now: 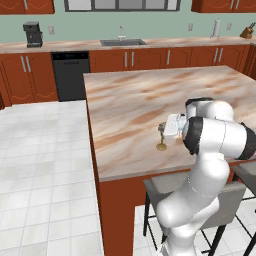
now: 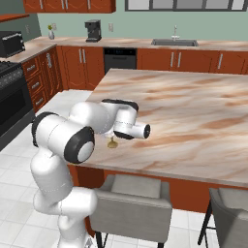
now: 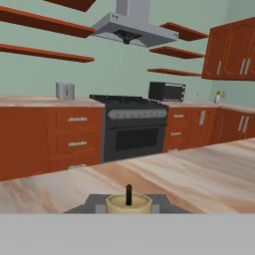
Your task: Get the candle and the wine from the cabinet and move them to the dining counter.
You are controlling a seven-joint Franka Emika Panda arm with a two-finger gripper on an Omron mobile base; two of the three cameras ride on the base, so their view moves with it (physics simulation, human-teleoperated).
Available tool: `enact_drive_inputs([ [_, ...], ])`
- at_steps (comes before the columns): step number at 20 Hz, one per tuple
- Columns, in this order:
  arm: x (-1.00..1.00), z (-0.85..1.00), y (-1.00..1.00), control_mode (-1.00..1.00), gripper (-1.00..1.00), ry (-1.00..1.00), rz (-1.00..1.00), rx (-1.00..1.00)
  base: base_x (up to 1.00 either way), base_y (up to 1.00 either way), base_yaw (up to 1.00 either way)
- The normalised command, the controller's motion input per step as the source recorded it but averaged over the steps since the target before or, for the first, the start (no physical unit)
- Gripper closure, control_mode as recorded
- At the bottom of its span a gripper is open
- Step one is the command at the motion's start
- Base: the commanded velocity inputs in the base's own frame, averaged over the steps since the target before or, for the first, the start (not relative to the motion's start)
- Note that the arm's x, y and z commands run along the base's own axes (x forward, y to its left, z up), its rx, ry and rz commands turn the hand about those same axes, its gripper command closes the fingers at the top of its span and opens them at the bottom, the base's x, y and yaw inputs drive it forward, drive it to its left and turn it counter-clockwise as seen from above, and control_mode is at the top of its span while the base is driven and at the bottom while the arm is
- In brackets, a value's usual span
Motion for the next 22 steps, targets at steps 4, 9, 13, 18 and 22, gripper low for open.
enact_drive_inputs([
  [4, 0.27, -0.06, -0.06, -1.00, 1.00, -0.05, 0.00, 0.00, 0.00, 0.00, 0.00],
  [9, 0.10, -0.18, -0.04, -1.00, 1.00, -0.06, 0.00, 0.00, 0.00, 0.00, 0.00],
  [13, 0.09, -0.25, -0.01, -1.00, 1.00, -0.02, 0.00, 0.00, 0.00, 0.00, 0.00],
  [18, 0.10, -0.18, 0.00, -1.00, 1.00, 0.00, 0.00, 0.00, 0.00, 0.00, 0.00],
  [22, 0.11, -0.11, 0.00, -1.00, 1.00, 0.00, 0.00, 0.00, 0.00, 0.00, 0.00],
])
